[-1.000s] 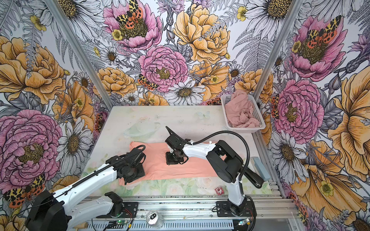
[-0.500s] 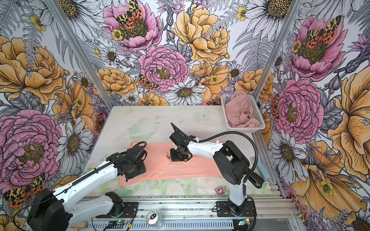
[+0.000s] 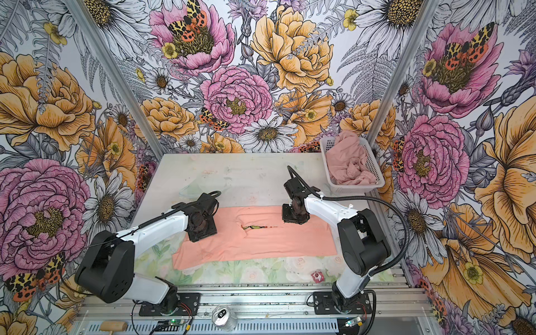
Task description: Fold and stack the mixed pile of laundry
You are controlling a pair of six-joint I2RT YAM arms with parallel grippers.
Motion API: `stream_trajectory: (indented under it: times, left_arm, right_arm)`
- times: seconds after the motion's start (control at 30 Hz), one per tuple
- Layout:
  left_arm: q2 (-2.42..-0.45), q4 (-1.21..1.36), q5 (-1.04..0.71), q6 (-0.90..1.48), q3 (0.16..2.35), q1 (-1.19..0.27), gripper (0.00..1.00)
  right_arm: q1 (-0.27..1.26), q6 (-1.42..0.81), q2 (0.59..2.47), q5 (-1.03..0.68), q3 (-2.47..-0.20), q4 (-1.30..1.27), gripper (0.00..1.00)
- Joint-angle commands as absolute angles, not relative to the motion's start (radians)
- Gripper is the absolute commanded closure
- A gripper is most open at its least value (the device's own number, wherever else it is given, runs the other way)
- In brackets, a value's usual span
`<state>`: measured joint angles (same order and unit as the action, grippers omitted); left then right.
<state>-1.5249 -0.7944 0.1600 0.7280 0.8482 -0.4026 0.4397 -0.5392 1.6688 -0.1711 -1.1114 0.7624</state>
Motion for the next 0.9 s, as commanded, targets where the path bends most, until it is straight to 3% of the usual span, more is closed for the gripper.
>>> stream_trajectory:
  times: [0.0,0.33,0.57,0.87]
  left_arm:
    - [-1.622,-0.715,0.157,0.646,0.881,-0.353,0.46]
    - [-1.948,-0.808,0.261,0.381,1.235,-0.261,0.50]
    - [-2.184,-0.917,0.335,0.245,1.593,-0.267,0.50]
    - [-2.625,-1.153,0.414,0.055,2.364,-0.321,0.50]
  right_arm:
    - [0.424,-0.511,1.636,-0.141,-1.102,0.769,0.66]
    - [0.287,-0.473,1.590,-0.104,-1.084,0.779,0.65]
    - [0.228,-0.398,1.675,-0.050,-1.127,0.790,0.63]
    - [0.224,-0.358,1.752,0.002,-1.141,0.794,0.62]
